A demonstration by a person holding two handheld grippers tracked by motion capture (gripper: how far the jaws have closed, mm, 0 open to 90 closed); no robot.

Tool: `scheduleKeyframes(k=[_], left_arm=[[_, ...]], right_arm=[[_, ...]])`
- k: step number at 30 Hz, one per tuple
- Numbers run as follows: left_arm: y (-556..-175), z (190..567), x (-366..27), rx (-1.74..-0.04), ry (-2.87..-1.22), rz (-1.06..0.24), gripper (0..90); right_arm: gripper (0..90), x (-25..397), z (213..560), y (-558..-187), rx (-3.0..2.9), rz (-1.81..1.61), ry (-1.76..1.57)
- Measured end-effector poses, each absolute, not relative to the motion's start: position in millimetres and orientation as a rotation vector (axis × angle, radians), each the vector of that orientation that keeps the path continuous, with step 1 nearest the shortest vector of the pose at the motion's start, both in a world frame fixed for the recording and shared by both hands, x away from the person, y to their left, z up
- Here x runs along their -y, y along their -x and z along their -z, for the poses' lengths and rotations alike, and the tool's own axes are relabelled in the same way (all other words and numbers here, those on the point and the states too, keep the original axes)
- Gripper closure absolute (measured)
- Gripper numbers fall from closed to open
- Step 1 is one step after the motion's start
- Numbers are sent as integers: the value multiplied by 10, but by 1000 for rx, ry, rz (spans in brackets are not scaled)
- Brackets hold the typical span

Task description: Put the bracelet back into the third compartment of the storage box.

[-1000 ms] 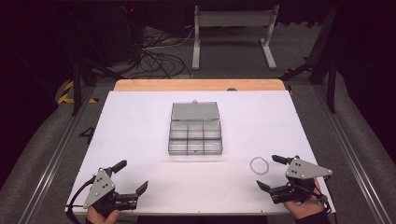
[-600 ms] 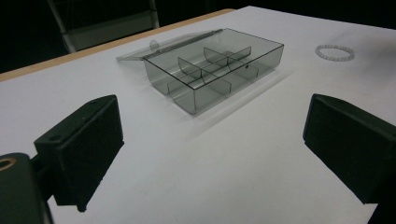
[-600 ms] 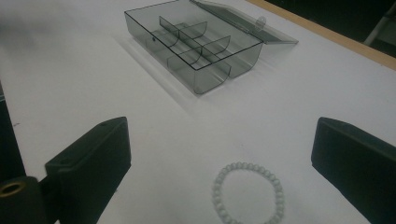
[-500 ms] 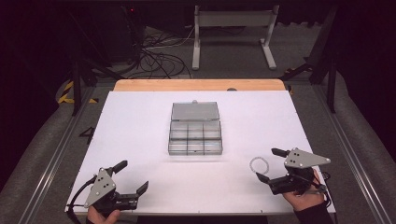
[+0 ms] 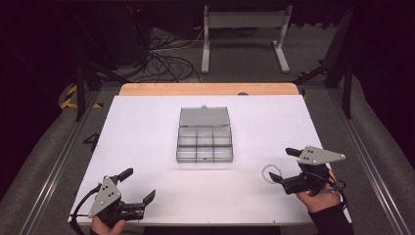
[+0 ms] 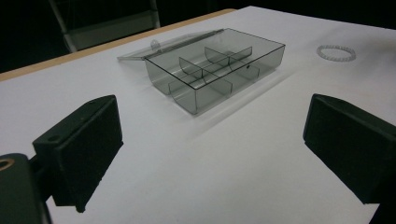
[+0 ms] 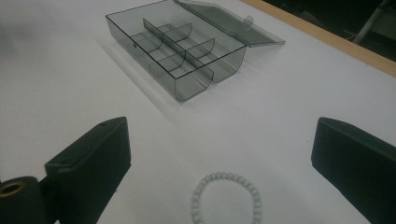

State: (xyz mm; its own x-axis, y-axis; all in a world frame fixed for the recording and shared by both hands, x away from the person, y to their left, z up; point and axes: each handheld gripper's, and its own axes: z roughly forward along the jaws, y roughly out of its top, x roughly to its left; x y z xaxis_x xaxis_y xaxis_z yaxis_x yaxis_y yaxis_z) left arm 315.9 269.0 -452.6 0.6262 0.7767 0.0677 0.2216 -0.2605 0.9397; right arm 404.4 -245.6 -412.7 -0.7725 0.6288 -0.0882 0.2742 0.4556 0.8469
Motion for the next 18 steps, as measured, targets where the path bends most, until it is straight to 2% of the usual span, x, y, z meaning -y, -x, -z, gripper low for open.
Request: scheduleKeyframes(k=[15,18], left_arm=[[-3161,4532,-2683,-812,-1797,-652,53],[-3162,4530,-2688,-812,-1797,-656,53]], right_arm=[[51,2413,4096,-4251,-2338,-1209,-776],[76,2415,4098,-4267,-2346,-1210,-794]])
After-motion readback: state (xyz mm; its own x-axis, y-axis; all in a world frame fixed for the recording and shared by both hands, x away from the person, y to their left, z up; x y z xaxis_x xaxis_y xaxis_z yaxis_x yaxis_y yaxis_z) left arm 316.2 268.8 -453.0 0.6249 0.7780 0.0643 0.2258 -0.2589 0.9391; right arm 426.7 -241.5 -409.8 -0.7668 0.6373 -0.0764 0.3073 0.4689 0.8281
